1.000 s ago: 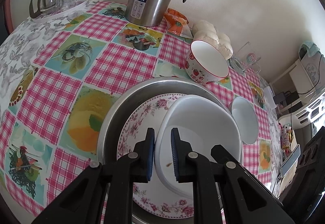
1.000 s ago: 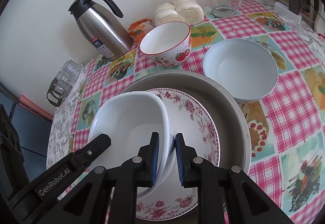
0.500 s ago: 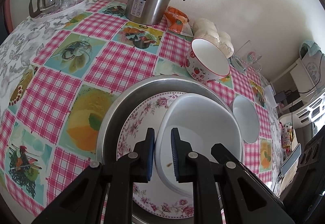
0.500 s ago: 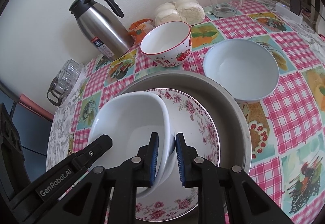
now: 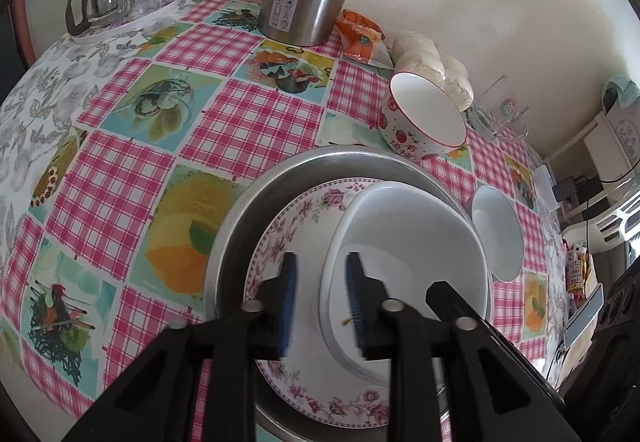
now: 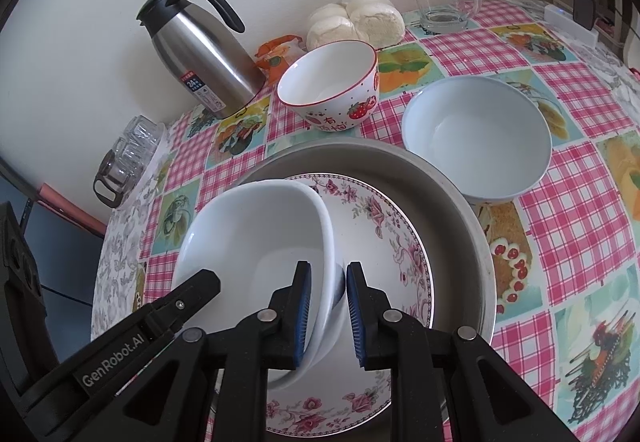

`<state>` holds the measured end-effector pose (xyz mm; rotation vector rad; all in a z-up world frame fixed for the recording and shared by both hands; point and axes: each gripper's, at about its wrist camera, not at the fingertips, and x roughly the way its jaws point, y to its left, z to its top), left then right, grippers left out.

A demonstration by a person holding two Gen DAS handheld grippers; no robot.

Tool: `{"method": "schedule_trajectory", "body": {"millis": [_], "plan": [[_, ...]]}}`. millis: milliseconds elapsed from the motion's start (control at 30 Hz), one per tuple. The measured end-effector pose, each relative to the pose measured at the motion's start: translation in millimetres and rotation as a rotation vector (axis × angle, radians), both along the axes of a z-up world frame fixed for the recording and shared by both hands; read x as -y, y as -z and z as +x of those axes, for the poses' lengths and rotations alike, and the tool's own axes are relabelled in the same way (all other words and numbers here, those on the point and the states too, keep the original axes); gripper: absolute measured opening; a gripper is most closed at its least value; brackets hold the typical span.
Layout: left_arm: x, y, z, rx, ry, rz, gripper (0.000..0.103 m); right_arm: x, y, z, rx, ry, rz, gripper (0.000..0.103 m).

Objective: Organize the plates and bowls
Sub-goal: 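Lower the white bowl onto the floral plate in the tray, then open both tools and release the white bowl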

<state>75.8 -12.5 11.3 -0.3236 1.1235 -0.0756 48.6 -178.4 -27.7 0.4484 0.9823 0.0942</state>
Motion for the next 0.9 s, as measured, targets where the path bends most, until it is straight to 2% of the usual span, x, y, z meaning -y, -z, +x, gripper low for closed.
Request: {"method": "schedule_trajectory", "body": {"millis": [133,200,267,400,667,767,900], "plan": [[-2,-6,-1,0.012,-0.008,0.007,0.041,2,-2,-1,-0.008,0.010,-0.018,0.027],[-2,-10,-2,0.020,-0.007,0.010,0.047,3,-8,-2,0.011,0.012,-0.036,0.028],[-2,-15,-3,0.026,-0.010,0.017,0.054,4,-15,-4,0.029,0.019,-0.050,0.039],[-5,-26,-6,0.046,-0.027,0.024,0.061,8,-27,-6,0.061,0.039,-0.085,0.045],[-13,-43,-10,0.081,-0.067,0.060,0.077,8,-50,-13,0.116,0.053,-0.155,0.067],[-16,-45,-12,0.085,-0.079,0.085,0.086,4,-56,-15,0.118,0.044,-0.192,0.072],[-23,-46,-13,0.096,-0.119,0.115,0.087,0,-60,-17,0.118,0.028,-0.222,0.078]]}}
